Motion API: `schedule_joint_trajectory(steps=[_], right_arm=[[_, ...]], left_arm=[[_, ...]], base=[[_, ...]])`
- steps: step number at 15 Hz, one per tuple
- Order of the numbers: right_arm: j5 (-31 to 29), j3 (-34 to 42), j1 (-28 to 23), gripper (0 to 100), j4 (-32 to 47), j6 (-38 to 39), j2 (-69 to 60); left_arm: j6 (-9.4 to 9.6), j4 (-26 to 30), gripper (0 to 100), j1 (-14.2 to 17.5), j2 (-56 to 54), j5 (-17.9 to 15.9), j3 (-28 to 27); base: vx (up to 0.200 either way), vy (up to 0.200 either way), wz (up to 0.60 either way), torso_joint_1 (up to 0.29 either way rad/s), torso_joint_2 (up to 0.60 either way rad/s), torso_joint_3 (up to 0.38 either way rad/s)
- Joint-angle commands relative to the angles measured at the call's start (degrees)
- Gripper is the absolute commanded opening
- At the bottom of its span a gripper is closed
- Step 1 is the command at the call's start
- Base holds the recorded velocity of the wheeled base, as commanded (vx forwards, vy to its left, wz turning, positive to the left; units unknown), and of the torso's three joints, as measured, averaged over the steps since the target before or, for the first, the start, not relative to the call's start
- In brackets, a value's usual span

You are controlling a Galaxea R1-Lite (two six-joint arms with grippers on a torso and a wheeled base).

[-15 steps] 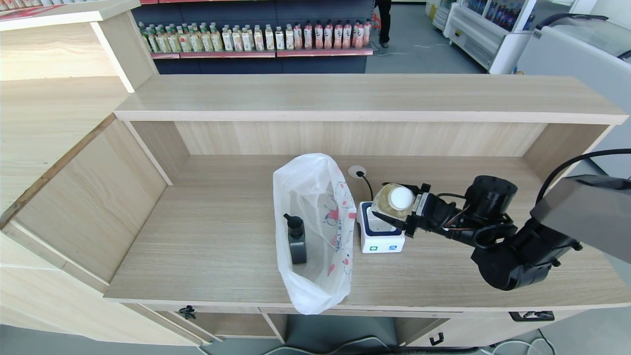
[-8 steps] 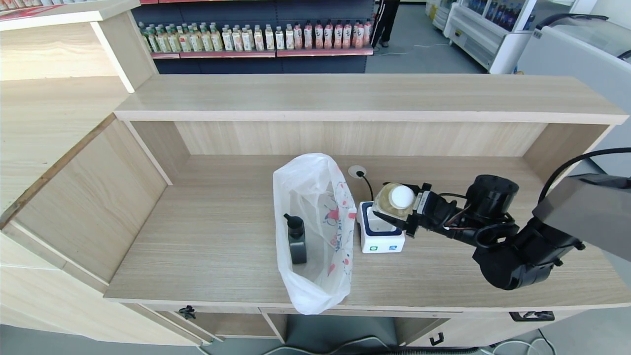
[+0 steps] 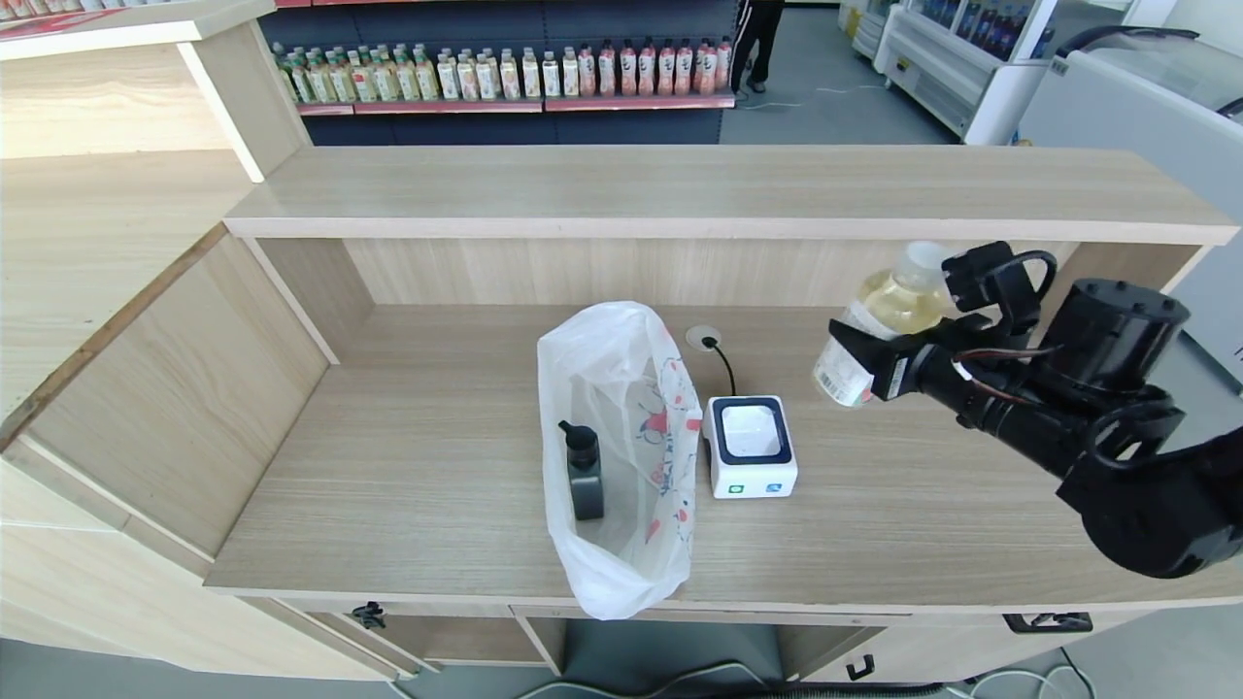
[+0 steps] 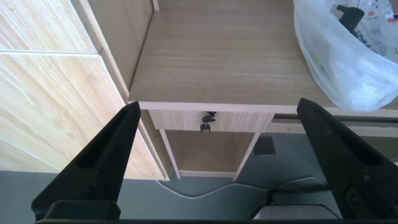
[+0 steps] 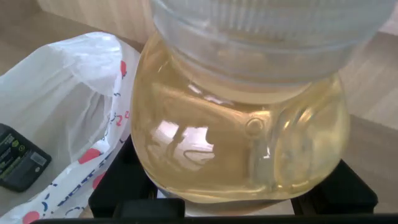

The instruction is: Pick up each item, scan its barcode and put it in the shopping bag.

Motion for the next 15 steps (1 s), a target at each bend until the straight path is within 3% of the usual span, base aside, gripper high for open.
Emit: schedule_joint_trajectory(steps=[1, 3, 10, 15], right_arm=[[-6.9, 3.0, -0.1, 0, 4.9, 6.7, -9.3], [-7.8, 3.5, 0.1, 0, 5.0, 7.9, -9.2], [-7.5, 3.2, 3.0, 0, 8.5, 11.7, -8.6], [-3.2, 2.3, 3.6, 0, 7.9, 11.9, -4.0]], left_arm=[[0.0, 0.0, 100, 0.0, 0.0, 0.0, 0.0], [0.0, 0.0, 100, 0.0, 0.0, 0.0, 0.0], [-0.18, 0.0, 100, 0.0, 0.0, 0.0, 0.0], [-0.09, 0.0, 100, 0.0, 0.0, 0.0, 0.0]], base=[[0.0, 0.0, 0.0, 0.0, 0.0, 0.0], [0.0, 0.0, 0.0, 0.0, 0.0, 0.0], [0.0, 0.2, 0.0, 0.004, 0.0, 0.0], [0.0, 0.0, 0.0, 0.0, 0.0, 0.0]])
